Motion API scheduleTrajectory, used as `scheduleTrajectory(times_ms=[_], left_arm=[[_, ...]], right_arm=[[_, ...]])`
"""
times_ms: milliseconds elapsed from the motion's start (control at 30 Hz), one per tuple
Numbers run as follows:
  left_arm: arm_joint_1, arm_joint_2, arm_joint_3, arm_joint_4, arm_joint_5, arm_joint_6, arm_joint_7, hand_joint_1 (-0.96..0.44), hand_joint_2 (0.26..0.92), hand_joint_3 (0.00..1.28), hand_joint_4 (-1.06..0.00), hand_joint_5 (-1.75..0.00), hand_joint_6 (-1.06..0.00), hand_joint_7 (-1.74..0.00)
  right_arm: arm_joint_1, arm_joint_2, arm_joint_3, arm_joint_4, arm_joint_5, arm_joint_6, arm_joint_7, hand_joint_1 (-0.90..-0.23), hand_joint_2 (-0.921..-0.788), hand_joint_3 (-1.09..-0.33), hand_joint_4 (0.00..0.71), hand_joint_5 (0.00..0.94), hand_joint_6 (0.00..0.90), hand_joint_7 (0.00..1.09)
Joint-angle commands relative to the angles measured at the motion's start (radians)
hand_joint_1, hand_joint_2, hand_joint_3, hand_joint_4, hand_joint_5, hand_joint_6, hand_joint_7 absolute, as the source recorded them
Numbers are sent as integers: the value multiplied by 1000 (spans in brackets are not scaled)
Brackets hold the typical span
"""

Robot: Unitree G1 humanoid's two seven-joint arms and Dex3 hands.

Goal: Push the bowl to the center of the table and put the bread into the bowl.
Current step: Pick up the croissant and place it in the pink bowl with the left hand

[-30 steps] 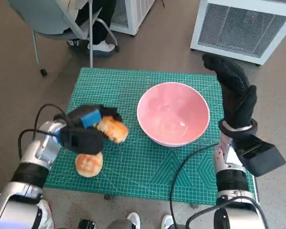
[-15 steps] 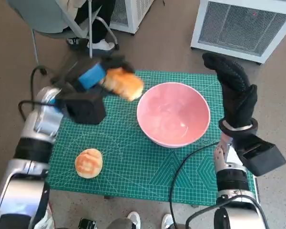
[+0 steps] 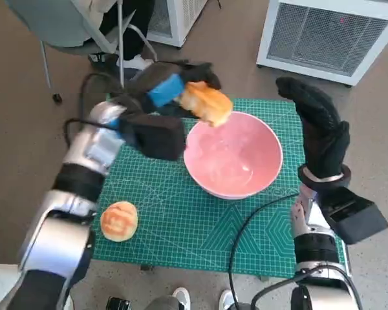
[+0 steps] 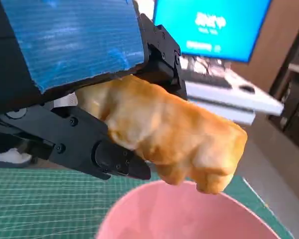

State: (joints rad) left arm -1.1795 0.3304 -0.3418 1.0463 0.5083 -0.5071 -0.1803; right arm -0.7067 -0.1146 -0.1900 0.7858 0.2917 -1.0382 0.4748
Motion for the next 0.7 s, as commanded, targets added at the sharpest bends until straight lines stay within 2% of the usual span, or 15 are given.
scheduleTrajectory(times_ms=[33, 167, 267, 333, 367, 400, 500, 600, 700], left_arm=[[-43, -37, -31, 46, 25, -10, 17, -1, 921, 77, -674, -1248, -634, -1091], [-50, -60, -56, 72, 41, -6, 12, -1, 921, 89, -674, -1171, -596, -1203], [-48, -76, -67, 94, 41, 6, -31, -1, 921, 105, -660, -1169, -570, -1245], [-46, -84, -72, 109, 34, 23, -83, -1, 921, 181, -574, -1243, -483, -1347], [-45, -86, -74, 115, 31, 31, -109, -31, 907, 193, -480, -1128, -381, -1248], [-49, -89, -78, 122, 25, 51, -169, -75, 898, 167, -422, -838, -302, -988], [-62, -92, -86, 131, 16, 97, -306, -178, 845, 80, -145, -288, -101, -521], [-68, -87, -90, 126, 15, 115, -384, -259, 816, 41, -47, -94, -32, -338], [-59, -76, -92, 106, 23, 110, -398, -349, 809, 26, -15, -30, -10, -254]], right_arm=[[35, -5, 0, -13, 1, 9, -2, -625, -921, -723, 386, 0, 255, 186], [45, -7, -1, -28, -3, 13, -10, -624, -921, -724, 385, 0, 255, 187], [53, -9, -3, -39, -8, 16, -18, -627, -921, -726, 384, 0, 257, 188], [59, -10, -3, -47, -14, 17, -24, -630, -921, -727, 384, 0, 258, 189], [61, -10, -2, -50, -17, 17, -27, -631, -921, -727, 383, 0, 258, 189], [63, -11, -3, -52, -19, 17, -30, -633, -921, -728, 383, 0, 258, 189], [67, -14, -4, -56, -24, 17, -39, -635, -921, -729, 383, 0, 262, 191], [71, -13, -3, -64, -32, 18, -50, -640, -921, -729, 383, 0, 264, 191], [77, -13, 0, -75, -37, 19, -59, -639, -921, -729, 383, 0, 263, 190]])
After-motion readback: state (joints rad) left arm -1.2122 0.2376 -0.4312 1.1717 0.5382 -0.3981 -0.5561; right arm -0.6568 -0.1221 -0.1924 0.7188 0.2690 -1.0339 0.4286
